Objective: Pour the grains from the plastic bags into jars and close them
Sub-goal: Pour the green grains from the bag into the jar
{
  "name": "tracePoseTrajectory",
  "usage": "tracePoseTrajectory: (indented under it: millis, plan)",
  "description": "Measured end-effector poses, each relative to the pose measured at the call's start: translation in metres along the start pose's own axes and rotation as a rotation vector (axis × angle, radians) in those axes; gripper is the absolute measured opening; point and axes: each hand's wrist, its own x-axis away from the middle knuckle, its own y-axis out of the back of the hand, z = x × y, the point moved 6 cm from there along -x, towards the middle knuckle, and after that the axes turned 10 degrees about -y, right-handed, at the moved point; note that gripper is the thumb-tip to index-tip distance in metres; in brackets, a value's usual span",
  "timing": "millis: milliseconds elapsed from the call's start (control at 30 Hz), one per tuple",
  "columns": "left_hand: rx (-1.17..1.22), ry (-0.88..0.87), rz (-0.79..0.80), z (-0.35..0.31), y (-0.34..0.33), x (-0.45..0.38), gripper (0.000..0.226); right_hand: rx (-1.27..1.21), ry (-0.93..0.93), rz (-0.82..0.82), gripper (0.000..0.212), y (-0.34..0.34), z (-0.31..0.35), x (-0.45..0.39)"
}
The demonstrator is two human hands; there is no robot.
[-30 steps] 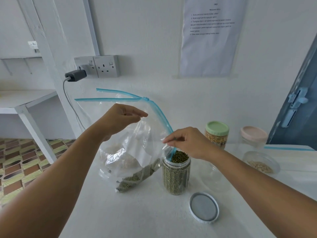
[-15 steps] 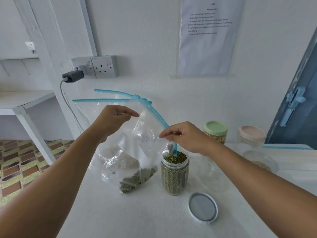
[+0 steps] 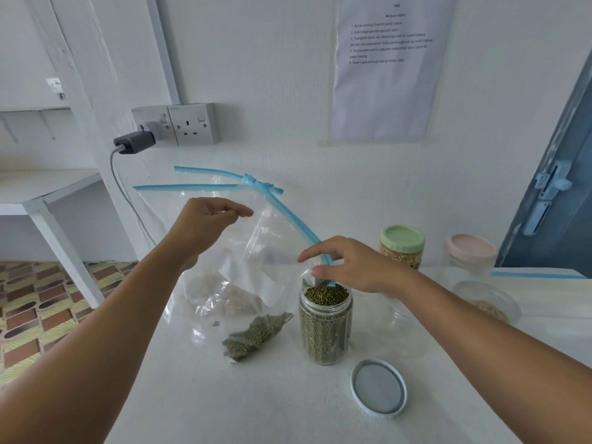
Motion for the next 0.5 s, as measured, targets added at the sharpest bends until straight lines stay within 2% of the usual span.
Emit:
tracePoseTrajectory:
  millis: [133, 267, 500]
  plan:
    - [-0.004, 0.002, 0.007, 0.002, 0.001, -0.002, 0.034, -0.022, -0.051, -0.047, 0.025, 0.002, -0.009, 0.0]
    - [-0.013, 0.005, 0.009, 0.003, 0.003, -0.005, 0.033, -0.005, -0.011, -0.105, 0.023, 0.007, -0.004, -0.004]
    - [-0.019, 0.025, 0.0, 0.007, 0.006, -0.005, 0.033, 0.018, 0.023, -0.075, 0.029, 0.003, 0.005, -0.003]
